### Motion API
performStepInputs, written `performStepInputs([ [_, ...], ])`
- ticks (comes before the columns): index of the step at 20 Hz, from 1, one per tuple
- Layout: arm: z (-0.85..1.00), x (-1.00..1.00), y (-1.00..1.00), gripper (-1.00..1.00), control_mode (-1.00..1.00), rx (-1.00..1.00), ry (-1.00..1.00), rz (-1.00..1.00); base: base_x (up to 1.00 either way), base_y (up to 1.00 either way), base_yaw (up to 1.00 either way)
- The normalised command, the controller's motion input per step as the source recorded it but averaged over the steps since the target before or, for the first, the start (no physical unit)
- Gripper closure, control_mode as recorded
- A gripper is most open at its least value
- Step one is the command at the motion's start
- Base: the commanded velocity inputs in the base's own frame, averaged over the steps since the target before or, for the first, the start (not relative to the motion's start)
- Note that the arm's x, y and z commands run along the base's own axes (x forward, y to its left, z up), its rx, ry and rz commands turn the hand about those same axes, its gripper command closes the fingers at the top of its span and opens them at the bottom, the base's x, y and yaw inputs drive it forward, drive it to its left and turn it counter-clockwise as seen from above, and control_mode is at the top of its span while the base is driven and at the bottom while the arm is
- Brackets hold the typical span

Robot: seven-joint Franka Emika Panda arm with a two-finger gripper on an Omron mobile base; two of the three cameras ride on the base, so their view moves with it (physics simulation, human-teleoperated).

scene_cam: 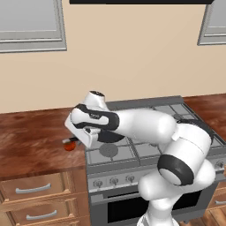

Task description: Place the pan on the front left burner on the stove. Then place the tomato and the onion in the pan and turn on the front left burner.

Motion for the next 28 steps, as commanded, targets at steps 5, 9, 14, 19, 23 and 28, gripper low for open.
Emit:
performStepInputs([
  [5, 0.00, 0.00, -0.15, 1.00, -1.00, 0.00, 0.13, -0.07, 0.00, 0.00, 0.00],
  [9, 0.00, 0.00, -0.10, 1.00, -1.00, 0.00, 0.11, -0.08, 0.00, 0.00, 0.00],
  [14, 0.00, 0.00, -0.07, 1.00, -1.00, 0.00, 0.11, -0.06, 0.00, 0.00, 0.00],
  [19, 0.00, 0.00, 0.00, 1.00, -1.00, 0.00, 0.01, 0.00, 0.00, 0.00, 0.00],
  [23, -0.02, 0.00, -0.02, 1.00, -1.00, -0.03, 0.00, 0.00, 0.00, 0.00, 0.00],
  [28, -0.09, 0.00, -0.02, 1.00, -1.00, -0.04, 0.00, 0.00, 0.00, 0.00, 0.00],
])
